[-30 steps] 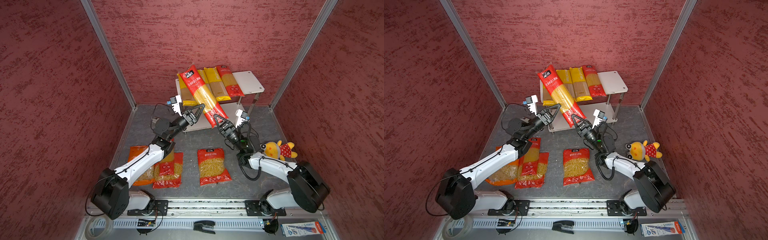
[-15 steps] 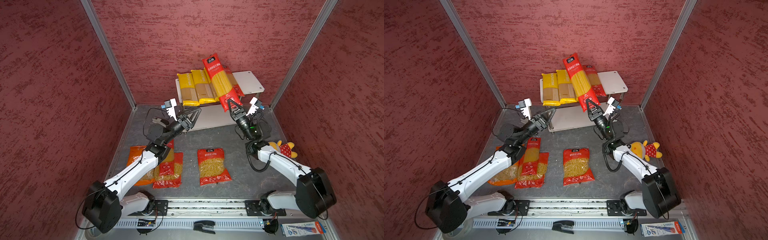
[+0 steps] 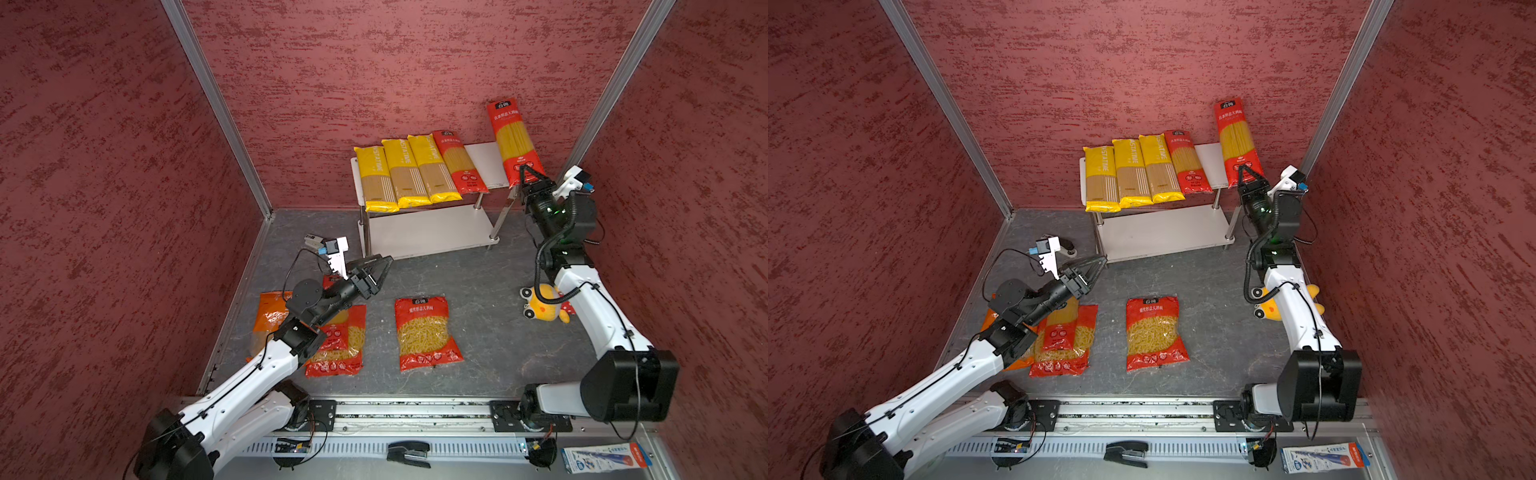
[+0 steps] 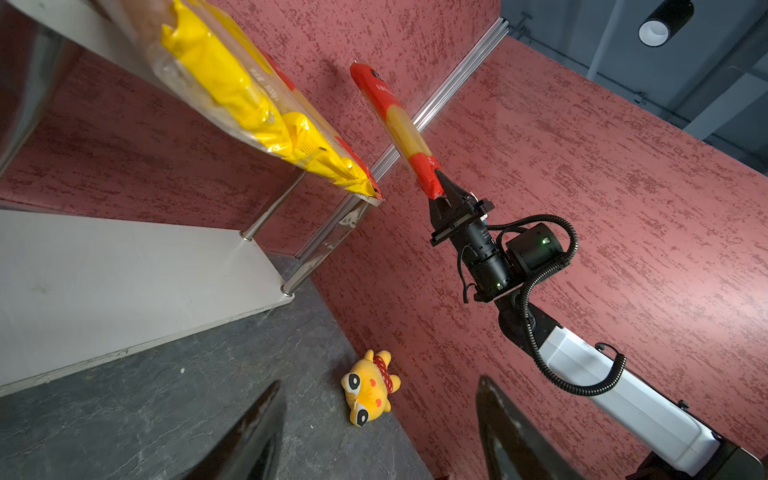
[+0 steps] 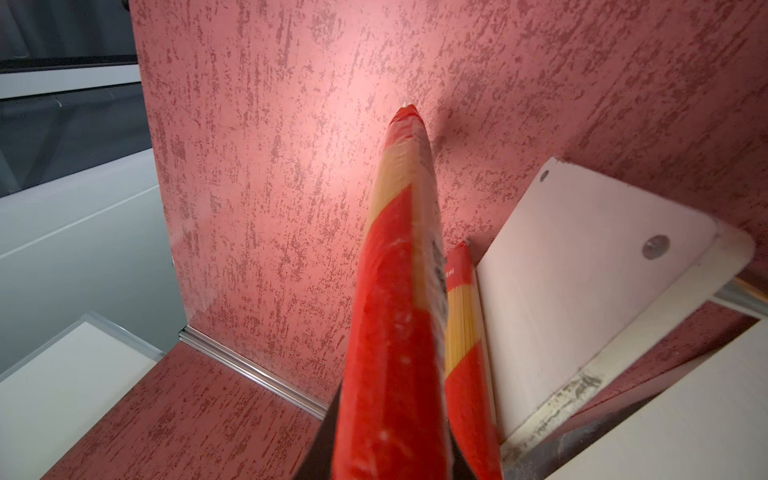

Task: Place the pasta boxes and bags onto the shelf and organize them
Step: 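Lay the red bag beside the other red bag and open the right gripper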

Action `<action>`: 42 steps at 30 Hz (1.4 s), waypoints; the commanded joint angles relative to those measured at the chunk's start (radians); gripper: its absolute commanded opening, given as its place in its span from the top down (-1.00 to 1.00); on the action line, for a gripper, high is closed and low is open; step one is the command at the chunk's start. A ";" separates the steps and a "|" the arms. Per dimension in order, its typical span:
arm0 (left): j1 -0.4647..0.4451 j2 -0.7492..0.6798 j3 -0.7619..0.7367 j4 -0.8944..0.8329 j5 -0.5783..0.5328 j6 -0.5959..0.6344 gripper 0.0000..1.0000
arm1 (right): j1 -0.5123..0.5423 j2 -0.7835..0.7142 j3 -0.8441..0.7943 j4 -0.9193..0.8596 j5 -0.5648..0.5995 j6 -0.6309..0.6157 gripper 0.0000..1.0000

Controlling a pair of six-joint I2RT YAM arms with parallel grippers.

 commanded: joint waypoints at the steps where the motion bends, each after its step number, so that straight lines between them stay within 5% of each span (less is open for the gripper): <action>1: -0.019 -0.025 -0.002 -0.060 -0.054 0.036 -0.43 | -0.003 0.029 0.091 0.137 -0.130 0.101 1.00; 12: -0.045 0.002 0.024 -0.079 -0.059 0.066 -0.43 | 0.002 0.132 0.047 0.188 -0.109 0.252 1.00; 35: -0.064 0.031 0.032 -0.069 -0.074 0.081 -0.42 | 0.045 0.163 0.011 0.131 -0.209 0.366 0.99; 42: -0.063 0.019 0.036 -0.087 -0.088 0.097 -0.42 | 0.043 0.128 0.000 0.087 -0.202 0.307 0.02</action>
